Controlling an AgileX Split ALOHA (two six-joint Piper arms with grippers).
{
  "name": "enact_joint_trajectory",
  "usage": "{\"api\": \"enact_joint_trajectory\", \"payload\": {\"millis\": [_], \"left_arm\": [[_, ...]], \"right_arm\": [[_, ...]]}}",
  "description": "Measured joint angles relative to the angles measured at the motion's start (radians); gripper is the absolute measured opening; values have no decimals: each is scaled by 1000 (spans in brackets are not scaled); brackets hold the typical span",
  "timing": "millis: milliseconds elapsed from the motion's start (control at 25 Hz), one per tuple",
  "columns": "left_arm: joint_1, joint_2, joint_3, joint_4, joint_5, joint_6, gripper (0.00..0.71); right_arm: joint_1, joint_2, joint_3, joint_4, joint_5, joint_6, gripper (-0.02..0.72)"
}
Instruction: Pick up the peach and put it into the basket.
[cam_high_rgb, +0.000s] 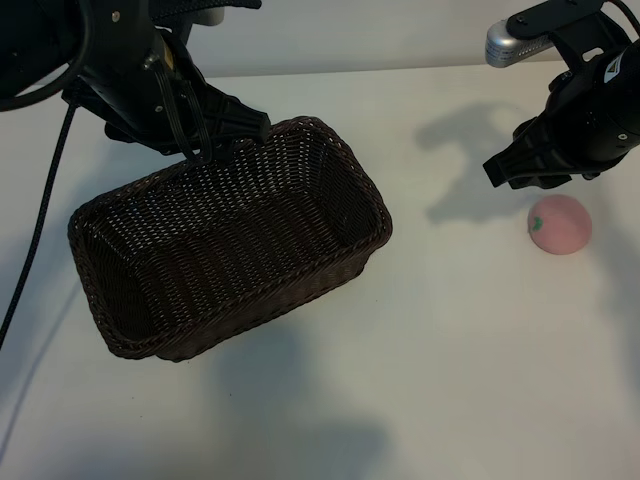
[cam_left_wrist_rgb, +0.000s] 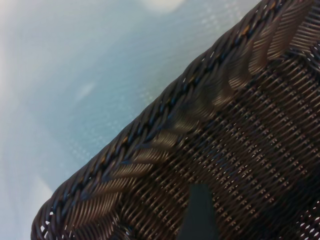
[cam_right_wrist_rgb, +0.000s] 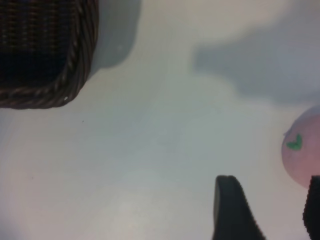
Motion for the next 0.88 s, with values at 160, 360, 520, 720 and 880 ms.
{"api": "enact_joint_trajectory", "payload": {"millis": [160,360,520,720,880], "left_arm": [[0,0,0,0,0,0,586],[0,0,0,0,0,-1,586],[0,0,0,0,0,-5,586],[0,0,0,0,0,-5,586],[0,0,0,0,-36,-5,586]], "right_arm": [[0,0,0,0,0,0,346],[0,0,0,0,0,0,322],[0,0,0,0,0,0,302],[0,0,0,0,-1,0,279],[0,0,0,0,-32,0,262]]}}
